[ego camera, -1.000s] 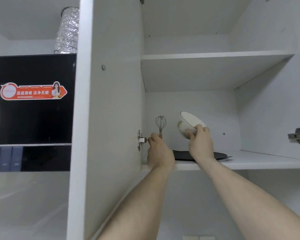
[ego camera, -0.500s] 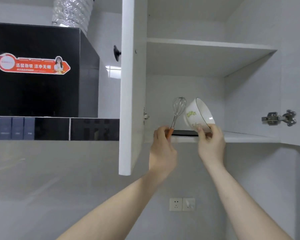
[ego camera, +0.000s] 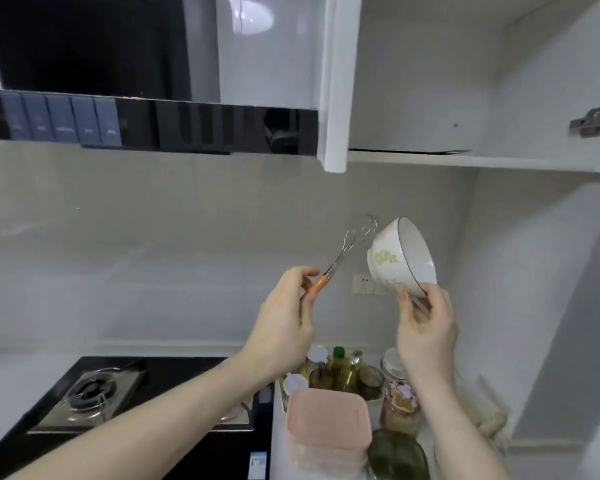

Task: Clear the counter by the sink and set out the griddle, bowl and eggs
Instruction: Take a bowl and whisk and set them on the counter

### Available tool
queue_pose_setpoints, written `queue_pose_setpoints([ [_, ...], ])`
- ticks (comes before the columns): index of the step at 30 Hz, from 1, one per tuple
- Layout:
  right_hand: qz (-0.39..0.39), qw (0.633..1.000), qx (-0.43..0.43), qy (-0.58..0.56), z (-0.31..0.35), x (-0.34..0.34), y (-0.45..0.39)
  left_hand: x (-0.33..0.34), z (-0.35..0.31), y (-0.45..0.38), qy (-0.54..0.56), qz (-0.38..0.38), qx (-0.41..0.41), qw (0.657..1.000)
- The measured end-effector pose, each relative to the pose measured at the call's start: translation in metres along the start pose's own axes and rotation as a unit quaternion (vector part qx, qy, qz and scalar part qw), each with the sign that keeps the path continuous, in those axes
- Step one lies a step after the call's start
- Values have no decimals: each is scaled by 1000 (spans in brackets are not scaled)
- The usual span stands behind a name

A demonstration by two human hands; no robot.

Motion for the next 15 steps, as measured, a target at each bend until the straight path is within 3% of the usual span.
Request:
queue_pose_setpoints([
  [7,208,974,53,71,-36,84,100,-45,108,141,-21,16,-165,986],
  [15,394,917,61,30,-7,207,171,-127,186,281,-23,-97,-330,939],
])
Point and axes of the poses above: each hand's wrist, its own y-axis away from the middle knuckle, its own x-axis out of the palm, z = x × y, the point moved 6 cm from there along -y, towards the middle knuckle, and after that the axes turned 10 degrees about z, right-handed, at the moved point
